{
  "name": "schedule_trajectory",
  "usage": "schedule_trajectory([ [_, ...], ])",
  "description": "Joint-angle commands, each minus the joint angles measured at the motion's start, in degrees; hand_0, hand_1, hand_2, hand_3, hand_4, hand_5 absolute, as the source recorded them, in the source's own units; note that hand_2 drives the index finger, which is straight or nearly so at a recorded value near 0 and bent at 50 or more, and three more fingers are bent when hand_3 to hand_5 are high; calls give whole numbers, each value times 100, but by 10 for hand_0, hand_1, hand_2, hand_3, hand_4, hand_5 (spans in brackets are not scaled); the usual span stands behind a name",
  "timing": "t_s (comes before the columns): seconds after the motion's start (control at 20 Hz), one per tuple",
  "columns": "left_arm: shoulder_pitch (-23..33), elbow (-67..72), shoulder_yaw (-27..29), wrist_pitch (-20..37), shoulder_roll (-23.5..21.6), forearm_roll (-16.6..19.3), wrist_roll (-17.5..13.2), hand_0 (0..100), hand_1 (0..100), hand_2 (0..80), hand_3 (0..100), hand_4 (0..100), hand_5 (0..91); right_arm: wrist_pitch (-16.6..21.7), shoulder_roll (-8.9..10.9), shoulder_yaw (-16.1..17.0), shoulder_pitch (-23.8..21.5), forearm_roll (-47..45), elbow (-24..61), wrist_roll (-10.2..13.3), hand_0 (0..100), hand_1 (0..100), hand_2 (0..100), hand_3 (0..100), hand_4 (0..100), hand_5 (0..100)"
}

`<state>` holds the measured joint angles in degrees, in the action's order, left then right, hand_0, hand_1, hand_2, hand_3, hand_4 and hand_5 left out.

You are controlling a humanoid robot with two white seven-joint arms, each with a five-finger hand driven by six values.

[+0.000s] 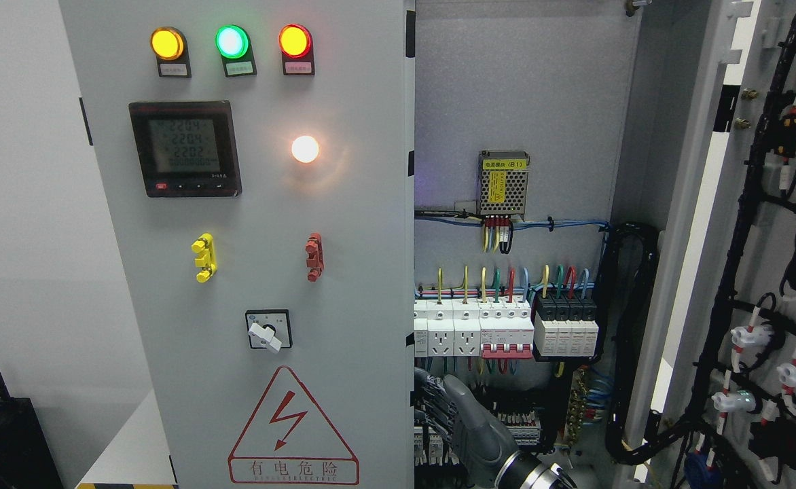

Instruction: Open door with both hands

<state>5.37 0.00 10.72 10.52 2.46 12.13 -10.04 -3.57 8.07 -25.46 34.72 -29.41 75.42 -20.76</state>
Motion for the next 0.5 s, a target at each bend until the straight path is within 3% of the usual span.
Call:
schedule_trajectory([
  [0.0, -1, -184, 0, 2, 0, 0, 2, 0, 0, 0, 0, 30, 0, -4, 1, -2, 52, -30, -124, -15, 107, 0, 0, 0, 0, 0],
  [0.3, -1, -184, 0, 2, 0, 0, 2, 0, 0, 0, 0, 31, 0, -4, 1, -2, 78, -30, -124, -42, 107, 0, 0, 0, 0, 0],
  [0.45, -1, -184, 0, 2, 0, 0, 2, 0, 0, 0, 0, 31, 0, -4, 1, -2, 78, -30, -124, -305, 107, 0, 0, 0, 0, 0],
])
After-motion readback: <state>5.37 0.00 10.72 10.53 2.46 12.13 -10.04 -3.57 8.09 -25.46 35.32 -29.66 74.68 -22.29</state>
